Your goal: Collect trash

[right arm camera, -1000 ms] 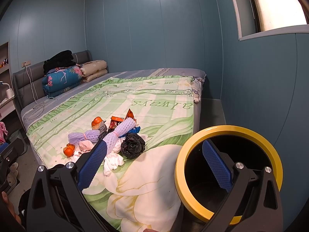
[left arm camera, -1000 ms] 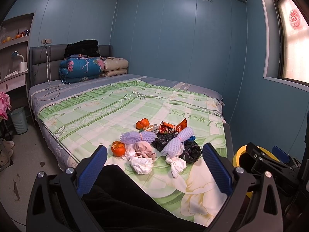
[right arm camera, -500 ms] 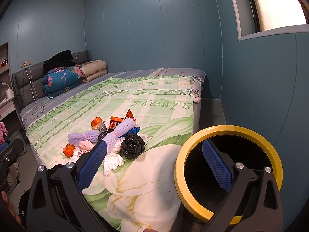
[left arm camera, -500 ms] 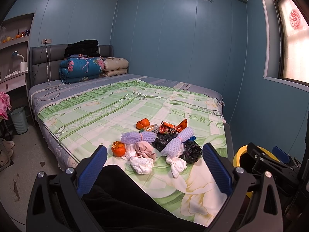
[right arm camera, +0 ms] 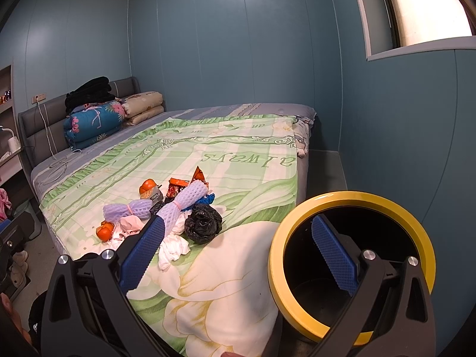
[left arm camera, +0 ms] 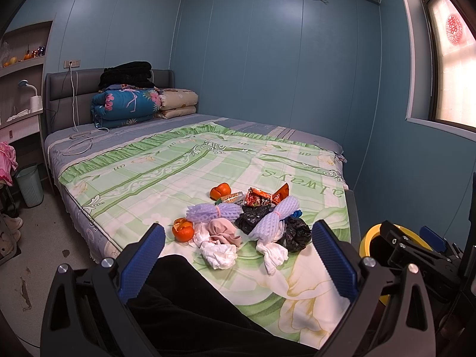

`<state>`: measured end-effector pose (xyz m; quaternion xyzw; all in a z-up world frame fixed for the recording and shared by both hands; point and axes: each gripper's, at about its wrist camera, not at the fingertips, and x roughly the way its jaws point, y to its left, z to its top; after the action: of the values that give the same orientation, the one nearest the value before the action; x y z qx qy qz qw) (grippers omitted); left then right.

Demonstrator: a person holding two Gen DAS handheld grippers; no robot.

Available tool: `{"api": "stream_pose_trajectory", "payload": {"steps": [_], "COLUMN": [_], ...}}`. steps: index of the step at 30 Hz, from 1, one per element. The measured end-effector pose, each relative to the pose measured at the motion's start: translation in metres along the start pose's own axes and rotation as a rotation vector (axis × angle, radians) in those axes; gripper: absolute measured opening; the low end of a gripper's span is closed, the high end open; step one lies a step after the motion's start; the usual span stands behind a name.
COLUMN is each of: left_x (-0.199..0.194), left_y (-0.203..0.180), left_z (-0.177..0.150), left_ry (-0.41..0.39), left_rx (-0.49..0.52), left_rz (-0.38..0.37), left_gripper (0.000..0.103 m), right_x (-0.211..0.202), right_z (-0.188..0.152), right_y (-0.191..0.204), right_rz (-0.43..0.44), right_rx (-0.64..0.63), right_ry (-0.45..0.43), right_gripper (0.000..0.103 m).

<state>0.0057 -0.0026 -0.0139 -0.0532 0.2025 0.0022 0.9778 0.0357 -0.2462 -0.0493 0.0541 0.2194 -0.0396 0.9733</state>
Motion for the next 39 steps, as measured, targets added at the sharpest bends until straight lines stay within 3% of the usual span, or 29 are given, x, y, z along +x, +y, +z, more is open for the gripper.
{"api": "stream_pose_trajectory", "payload": {"steps": [15, 21, 25, 39], "left_x": [0.013, 0.046, 0.076, 0.197], "left_y": [0.012, 0.037, 0.050, 0.119], "left_z": [-0.005, -0.002, 0.002, 0.003], "left_ry": [0.038, 0.142, 0.195, 0.457], "left_rx": [-0.045, -0.105, -0.061, -0.042], "left_rz": [-0.014, -0.004, 0.037, 0.050], "left_gripper": [0.095, 0.095, 0.095, 0.095], "right_x": [0.015, 0.041, 0.065, 0.170], "right_z": [0.006, 0.025, 0.034, 0.026], "right_y": [-0.002, 0.001, 0.006, 0.044], "right_rz": [0.007, 0.091, 0.133, 0.143], "right_rx": [0.011, -0.033, -0.065, -0.171], "right_ry": [0.021, 0.042, 0.063, 0.326], "right_gripper": [0.095, 0.095, 0.095, 0.095]}}
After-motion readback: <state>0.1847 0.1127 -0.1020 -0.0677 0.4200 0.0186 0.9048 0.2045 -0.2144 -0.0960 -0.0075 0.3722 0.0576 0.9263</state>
